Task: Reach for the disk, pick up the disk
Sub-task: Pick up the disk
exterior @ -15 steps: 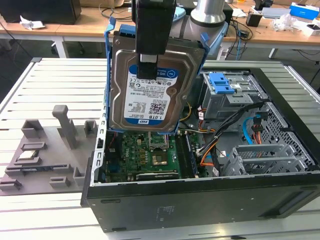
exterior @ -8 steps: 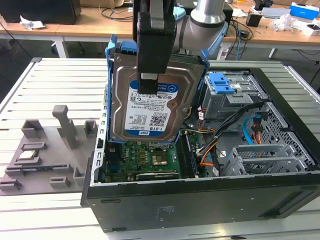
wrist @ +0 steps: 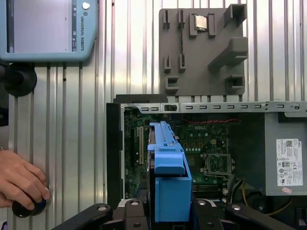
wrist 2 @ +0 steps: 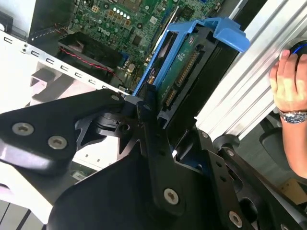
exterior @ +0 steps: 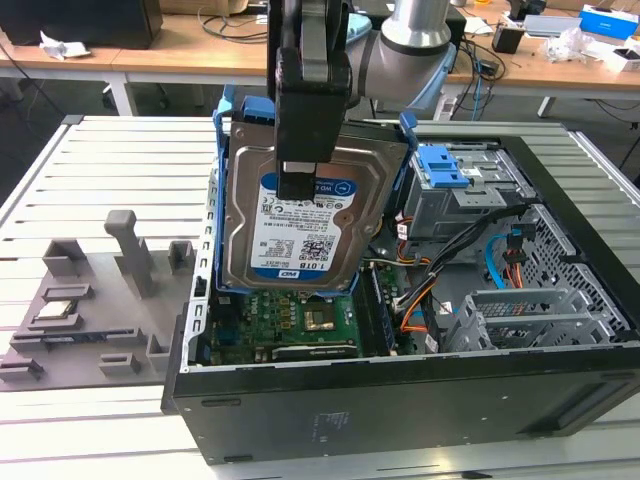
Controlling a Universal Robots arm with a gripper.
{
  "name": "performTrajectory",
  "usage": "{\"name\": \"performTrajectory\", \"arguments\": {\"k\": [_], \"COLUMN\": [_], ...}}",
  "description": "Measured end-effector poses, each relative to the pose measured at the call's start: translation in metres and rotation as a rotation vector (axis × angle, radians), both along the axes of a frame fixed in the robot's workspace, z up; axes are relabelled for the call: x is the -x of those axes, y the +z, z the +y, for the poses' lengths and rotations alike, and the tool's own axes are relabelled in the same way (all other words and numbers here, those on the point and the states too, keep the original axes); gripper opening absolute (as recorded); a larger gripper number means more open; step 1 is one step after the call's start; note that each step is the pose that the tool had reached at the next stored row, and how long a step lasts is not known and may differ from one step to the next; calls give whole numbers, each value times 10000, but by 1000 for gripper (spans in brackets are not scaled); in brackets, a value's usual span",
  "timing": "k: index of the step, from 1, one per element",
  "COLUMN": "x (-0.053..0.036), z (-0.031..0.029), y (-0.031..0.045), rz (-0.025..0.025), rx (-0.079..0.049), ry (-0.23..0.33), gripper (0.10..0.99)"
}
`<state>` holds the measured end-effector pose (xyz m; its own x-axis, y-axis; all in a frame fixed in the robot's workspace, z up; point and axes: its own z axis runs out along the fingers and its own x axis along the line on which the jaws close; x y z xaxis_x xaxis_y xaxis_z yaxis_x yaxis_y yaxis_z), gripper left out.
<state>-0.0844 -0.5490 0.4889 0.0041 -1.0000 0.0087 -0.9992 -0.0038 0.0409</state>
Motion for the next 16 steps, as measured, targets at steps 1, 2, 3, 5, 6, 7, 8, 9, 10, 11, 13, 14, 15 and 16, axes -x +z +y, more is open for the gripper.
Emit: {"name": "performTrajectory", "arguments": {"k": [1, 2, 3, 5, 6, 7, 8, 9, 10, 11, 13, 14, 15, 16], "x": [0, -2, -8, -46, -83, -108, -146, -170, -223, -279, -380, -411, -487, -531], "z": [0, 0, -1, 0, 0, 0, 0, 0, 0, 0, 0, 0, 0, 0], "y": [0, -1, -2, -1, 0, -1, -1, -1, -1, -1, -1, -1, -1, -1], "rz": [0, -1, -1, -1, -1, -1, -1, 0, 0, 0, 0, 1, 1, 1], "rx": [0, -1, -2, -2, 0, -1, -1, -1, -1, 0, -1, 0, 0, 0], "ry": [1, 1, 2, 0, -1, -1, 1, 2, 0, -1, 1, 0, 0, 2], "gripper": [365, 365, 365, 365, 365, 365, 365, 365, 365, 365, 365, 365, 365, 365]}}
